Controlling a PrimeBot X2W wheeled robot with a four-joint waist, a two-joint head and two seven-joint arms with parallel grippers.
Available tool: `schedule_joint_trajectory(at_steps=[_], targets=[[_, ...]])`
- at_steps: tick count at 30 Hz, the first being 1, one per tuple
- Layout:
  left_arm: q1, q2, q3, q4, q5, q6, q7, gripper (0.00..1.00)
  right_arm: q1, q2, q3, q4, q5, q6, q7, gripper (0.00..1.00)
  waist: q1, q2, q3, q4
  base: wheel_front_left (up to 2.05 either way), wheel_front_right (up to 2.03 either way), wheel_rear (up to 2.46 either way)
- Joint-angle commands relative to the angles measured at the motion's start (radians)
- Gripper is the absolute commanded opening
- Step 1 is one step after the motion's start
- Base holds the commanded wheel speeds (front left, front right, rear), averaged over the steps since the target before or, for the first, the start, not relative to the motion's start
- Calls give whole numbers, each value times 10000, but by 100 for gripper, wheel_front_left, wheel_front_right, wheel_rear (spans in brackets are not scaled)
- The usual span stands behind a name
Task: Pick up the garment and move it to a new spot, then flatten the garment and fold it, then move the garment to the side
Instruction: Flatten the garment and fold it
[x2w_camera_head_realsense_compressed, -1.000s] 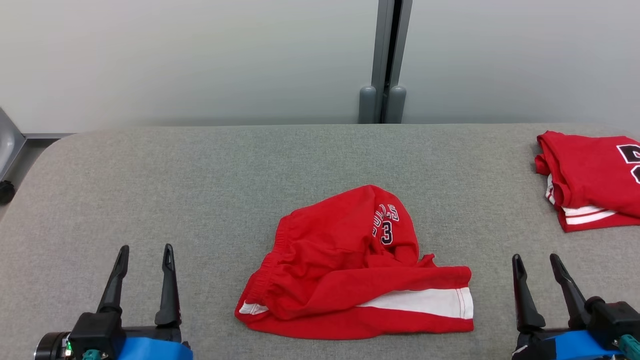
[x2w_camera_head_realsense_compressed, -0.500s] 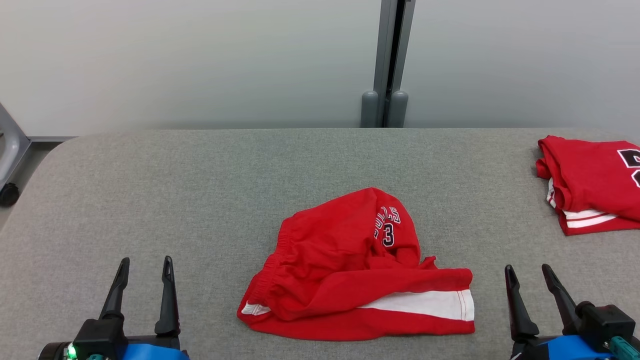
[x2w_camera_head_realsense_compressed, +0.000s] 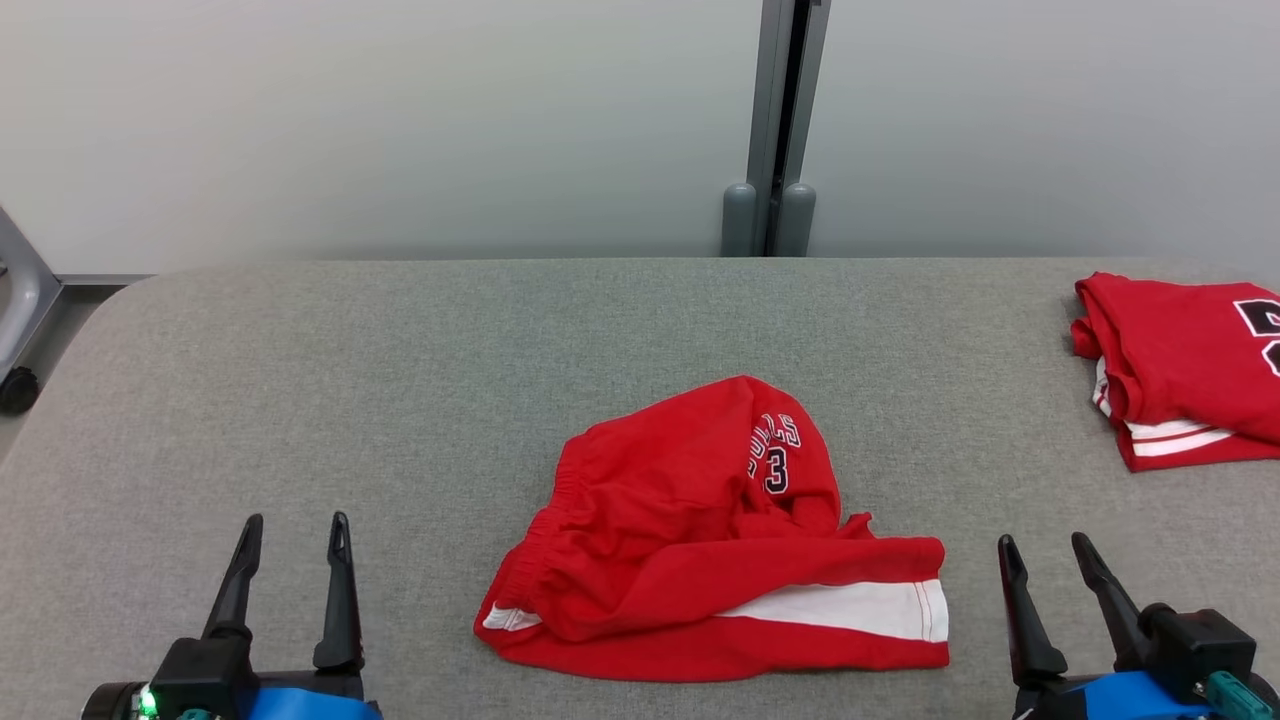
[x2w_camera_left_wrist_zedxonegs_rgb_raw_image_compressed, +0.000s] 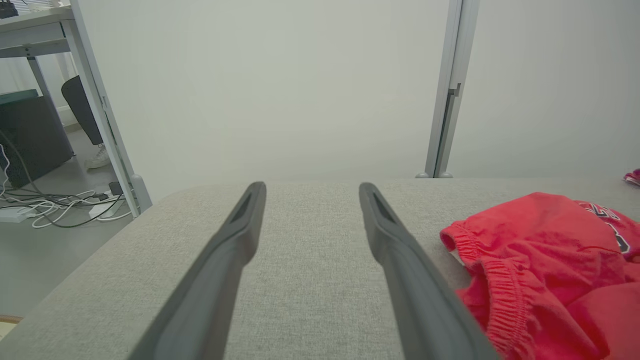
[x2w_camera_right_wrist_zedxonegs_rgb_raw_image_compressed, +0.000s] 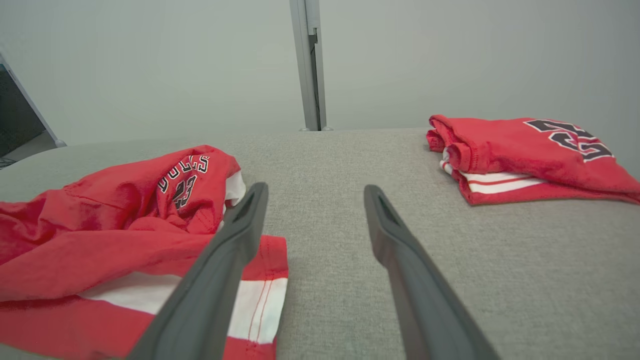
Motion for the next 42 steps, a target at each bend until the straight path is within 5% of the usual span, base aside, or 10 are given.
schedule_joint_trajectory(at_steps=[1, 12, 29, 42], targets=[[34, -72, -72, 27, 74, -122, -25, 100, 10, 23, 49, 33, -24, 1, 25, 100, 1, -1, 26, -3, 0, 0, 0], [-467, -83, -1408, 1133, 108, -880, -25, 100, -440, -298, 836, 1231, 122, 1, 36, 100, 1, -1, 373, -62, 0, 0, 0], [-1758, 796, -4555, 3310, -1243, -962, -25, 100, -1725, -468, 2430, 4132, 809, 1, -507, 100, 1, -1, 825, -87, 0, 0, 0], [-2781, 1216, -5789, 4040, -2057, -962, -25, 100, -2429, -641, 3750, 4517, 1757, 1, -731, 100, 1, -1, 1057, -154, 0, 0, 0]])
